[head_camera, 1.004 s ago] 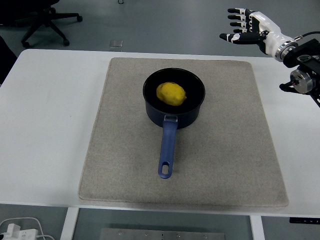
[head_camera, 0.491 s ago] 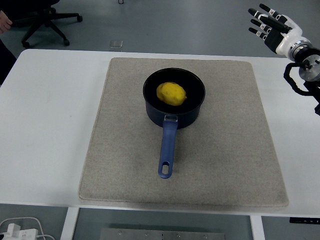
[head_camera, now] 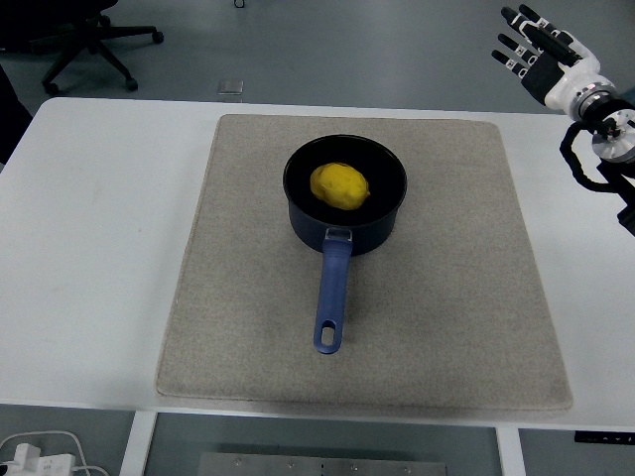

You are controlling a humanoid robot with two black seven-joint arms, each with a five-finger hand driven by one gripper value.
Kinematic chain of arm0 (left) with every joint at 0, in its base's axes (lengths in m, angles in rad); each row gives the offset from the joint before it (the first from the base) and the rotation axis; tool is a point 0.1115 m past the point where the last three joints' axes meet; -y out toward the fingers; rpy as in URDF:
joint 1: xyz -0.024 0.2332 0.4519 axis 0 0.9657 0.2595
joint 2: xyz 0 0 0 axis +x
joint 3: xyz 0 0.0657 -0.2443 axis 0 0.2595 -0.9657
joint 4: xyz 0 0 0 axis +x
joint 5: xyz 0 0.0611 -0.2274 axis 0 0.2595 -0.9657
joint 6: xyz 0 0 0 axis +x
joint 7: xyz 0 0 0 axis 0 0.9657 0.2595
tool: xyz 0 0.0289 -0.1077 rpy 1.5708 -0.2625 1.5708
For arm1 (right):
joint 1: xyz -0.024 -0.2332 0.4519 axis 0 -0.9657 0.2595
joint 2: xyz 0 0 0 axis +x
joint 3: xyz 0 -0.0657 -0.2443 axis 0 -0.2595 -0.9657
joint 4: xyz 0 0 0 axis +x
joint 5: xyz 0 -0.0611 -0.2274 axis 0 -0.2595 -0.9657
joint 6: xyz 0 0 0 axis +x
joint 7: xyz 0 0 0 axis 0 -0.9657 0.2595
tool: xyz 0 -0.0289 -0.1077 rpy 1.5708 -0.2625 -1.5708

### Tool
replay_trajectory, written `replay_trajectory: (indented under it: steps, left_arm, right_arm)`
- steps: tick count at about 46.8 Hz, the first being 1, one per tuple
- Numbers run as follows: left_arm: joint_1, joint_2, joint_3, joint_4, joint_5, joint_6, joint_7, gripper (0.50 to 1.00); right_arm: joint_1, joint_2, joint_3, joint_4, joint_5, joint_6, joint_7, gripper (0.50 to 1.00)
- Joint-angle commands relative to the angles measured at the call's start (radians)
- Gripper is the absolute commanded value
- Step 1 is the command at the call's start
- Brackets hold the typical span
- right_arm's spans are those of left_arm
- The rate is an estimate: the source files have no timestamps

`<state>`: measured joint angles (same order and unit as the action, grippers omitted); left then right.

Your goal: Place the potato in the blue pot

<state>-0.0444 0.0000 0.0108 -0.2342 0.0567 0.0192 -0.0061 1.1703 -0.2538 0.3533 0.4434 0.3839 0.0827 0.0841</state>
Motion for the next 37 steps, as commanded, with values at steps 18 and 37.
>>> replay_trajectory:
  steps: [18,37]
  left_arm:
    - [0.0,0.0,0.001,0.001,0.0,0.001,0.0,0.996]
    - [0.0,0.0,0.001,-0.001,0.0,-0.001,0.0,0.996]
  right_arm:
    - [-0.026,0.014,-0.008,-0.008,-0.12,-0.011,0.065,0.901]
    - [-0.037,0.027,-0.007,-0.014,-0.215,-0.014,0.091,0.901]
